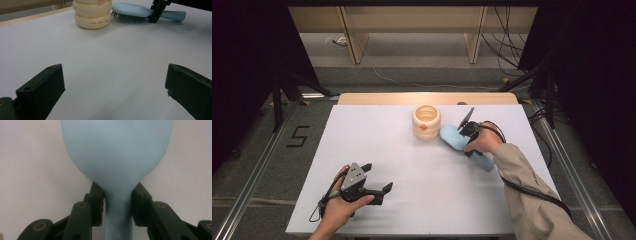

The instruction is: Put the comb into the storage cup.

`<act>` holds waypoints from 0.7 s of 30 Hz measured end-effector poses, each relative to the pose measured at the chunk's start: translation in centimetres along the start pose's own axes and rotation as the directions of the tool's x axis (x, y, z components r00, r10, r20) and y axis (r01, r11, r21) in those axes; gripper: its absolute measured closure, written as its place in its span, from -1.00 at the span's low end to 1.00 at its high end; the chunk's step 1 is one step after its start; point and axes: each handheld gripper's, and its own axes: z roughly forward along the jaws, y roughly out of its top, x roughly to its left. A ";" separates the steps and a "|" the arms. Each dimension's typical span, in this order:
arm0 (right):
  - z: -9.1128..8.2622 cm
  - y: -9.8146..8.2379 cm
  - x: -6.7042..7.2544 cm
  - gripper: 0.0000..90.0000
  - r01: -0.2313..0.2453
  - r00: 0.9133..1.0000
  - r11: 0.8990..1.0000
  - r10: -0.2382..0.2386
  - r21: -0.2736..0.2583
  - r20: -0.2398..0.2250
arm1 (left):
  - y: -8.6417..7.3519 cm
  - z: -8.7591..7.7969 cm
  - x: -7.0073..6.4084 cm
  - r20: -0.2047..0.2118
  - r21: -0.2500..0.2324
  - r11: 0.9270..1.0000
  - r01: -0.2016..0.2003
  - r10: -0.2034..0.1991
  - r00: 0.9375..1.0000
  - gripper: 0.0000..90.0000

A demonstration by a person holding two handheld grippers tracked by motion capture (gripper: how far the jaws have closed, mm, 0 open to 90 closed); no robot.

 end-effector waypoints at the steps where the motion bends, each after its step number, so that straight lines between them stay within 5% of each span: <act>1: 0.0 0.0 0.0 0.51 -0.003 1.000 1.000 0.003 0.001 0.000 | 0.0 0.0 0.0 -0.001 -0.001 1.000 0.001 -0.001 1.000 -0.96; 21: -0.2 -0.9 -0.2 0.56 -0.076 0.997 0.995 0.076 -0.063 -0.007 | 0.0 0.0 0.0 -0.001 0.001 1.000 0.001 -0.001 1.000 -0.95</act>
